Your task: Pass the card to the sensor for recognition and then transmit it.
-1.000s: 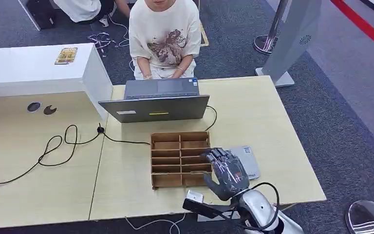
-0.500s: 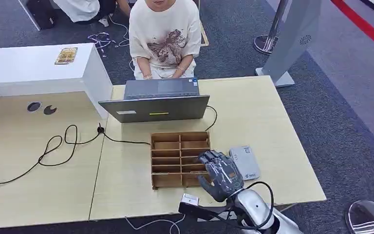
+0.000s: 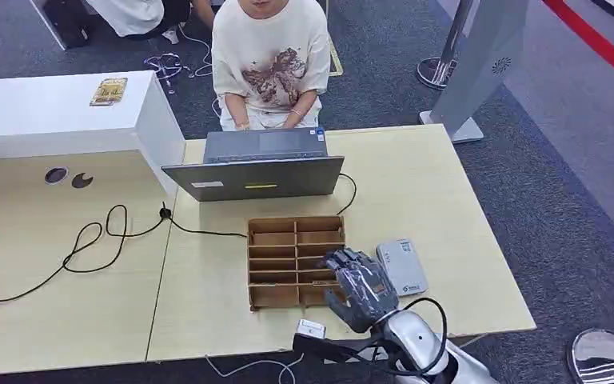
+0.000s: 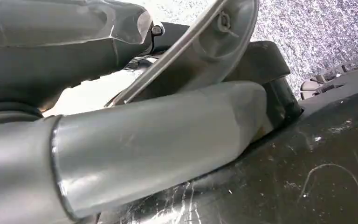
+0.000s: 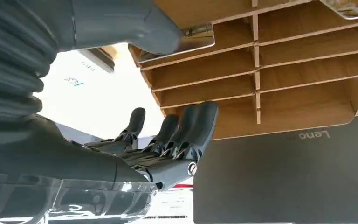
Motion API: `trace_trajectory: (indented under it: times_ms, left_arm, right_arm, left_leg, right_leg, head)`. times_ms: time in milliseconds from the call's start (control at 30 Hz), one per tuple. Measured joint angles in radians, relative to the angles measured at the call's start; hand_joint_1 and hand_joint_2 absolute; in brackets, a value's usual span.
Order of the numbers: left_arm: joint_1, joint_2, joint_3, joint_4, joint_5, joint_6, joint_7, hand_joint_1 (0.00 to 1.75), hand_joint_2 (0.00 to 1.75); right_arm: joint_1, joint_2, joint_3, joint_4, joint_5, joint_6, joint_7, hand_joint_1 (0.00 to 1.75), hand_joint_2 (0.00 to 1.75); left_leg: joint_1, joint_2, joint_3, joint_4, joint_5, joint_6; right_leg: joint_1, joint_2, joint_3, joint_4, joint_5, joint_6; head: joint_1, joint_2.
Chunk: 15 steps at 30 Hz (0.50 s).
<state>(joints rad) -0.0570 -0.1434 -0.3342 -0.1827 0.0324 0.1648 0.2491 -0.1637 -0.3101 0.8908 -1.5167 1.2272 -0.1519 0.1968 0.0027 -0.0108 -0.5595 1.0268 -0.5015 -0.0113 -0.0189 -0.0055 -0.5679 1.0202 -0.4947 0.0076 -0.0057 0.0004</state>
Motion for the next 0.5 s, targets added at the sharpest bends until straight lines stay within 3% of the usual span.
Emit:
trace_trajectory:
  times_ms: [133, 167, 400, 500]
  left_arm:
    - [0.000, 0.000, 0.000, 0.000, 0.000, 0.000, 0.000, 0.00, 0.00]
    - [0.000, 0.000, 0.000, 0.000, 0.000, 0.000, 0.000, 0.00, 0.00]
    - [0.000, 0.001, 0.000, 0.000, 0.000, 0.000, -0.002, 0.00, 0.00]
    - [0.001, 0.002, 0.000, 0.000, 0.000, 0.000, -0.008, 0.00, 0.00]
  right_arm:
    - [-0.005, 0.000, 0.006, 0.007, -0.003, 0.002, 0.000, 0.70, 1.75]
    - [-0.006, 0.000, 0.007, 0.009, -0.003, 0.002, 0.001, 0.77, 1.75]
    - [-0.012, 0.002, 0.015, 0.029, -0.002, 0.006, 0.011, 0.84, 1.75]
    - [-0.013, 0.003, 0.018, 0.039, -0.001, 0.008, 0.012, 0.73, 1.75]
  left_leg:
    - [0.000, 0.000, 0.000, 0.000, 0.000, 0.000]
    - [0.000, 0.000, 0.000, 0.000, 0.000, 0.000]
    - [0.000, 0.000, 0.000, 0.000, 0.000, 0.000]
    - [0.000, 0.000, 0.000, 0.000, 0.000, 0.000]
  right_leg:
    - [0.000, 0.000, 0.000, 0.000, 0.000, 0.000]
    - [0.000, 0.000, 0.000, 0.000, 0.000, 0.000]
    - [0.000, 0.000, 0.000, 0.000, 0.000, 0.000]
    - [0.000, 0.000, 0.000, 0.000, 0.000, 0.000]
  head:
    - [0.000, 0.000]
    - [0.000, 0.000]
    - [0.000, 0.000]
    - [0.000, 0.000]
